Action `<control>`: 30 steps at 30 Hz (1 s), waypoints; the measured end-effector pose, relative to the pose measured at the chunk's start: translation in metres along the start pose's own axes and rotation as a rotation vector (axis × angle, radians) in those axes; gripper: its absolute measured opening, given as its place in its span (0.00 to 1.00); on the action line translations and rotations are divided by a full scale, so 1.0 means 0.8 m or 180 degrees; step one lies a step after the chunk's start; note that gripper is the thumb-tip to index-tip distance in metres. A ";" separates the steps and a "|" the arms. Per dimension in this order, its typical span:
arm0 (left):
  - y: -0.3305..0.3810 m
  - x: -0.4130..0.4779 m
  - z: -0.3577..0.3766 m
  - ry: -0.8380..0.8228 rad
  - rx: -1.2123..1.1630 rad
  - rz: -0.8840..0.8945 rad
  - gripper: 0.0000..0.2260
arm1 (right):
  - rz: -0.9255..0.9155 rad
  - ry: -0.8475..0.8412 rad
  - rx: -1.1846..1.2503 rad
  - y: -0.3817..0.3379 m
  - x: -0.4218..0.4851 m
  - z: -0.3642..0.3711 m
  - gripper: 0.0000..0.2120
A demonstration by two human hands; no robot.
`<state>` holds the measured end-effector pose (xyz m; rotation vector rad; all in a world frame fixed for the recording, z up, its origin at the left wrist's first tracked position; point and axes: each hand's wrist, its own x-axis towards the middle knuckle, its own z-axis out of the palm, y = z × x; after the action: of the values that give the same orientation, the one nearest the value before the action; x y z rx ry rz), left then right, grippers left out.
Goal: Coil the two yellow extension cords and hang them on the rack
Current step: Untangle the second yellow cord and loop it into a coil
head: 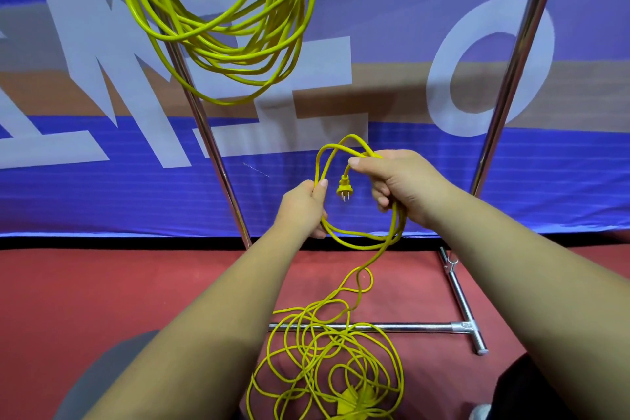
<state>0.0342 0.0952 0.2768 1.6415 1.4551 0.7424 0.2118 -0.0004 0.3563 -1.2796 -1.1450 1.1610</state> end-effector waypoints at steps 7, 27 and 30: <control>-0.010 0.005 -0.004 -0.0503 -0.0377 0.0157 0.05 | -0.0084 0.0436 -0.0566 0.003 0.008 -0.007 0.15; -0.073 -0.004 0.028 -0.1527 0.1488 -0.0420 0.23 | 0.0128 0.0491 -0.0214 0.009 0.004 0.009 0.16; -0.084 -0.034 0.056 -0.2245 0.2718 0.0131 0.35 | 0.0232 0.0509 -0.0045 0.007 0.004 0.010 0.14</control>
<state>0.0329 0.0616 0.1985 2.2272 1.2466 -0.5223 0.2042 0.0036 0.3502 -1.4087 -0.9980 1.0839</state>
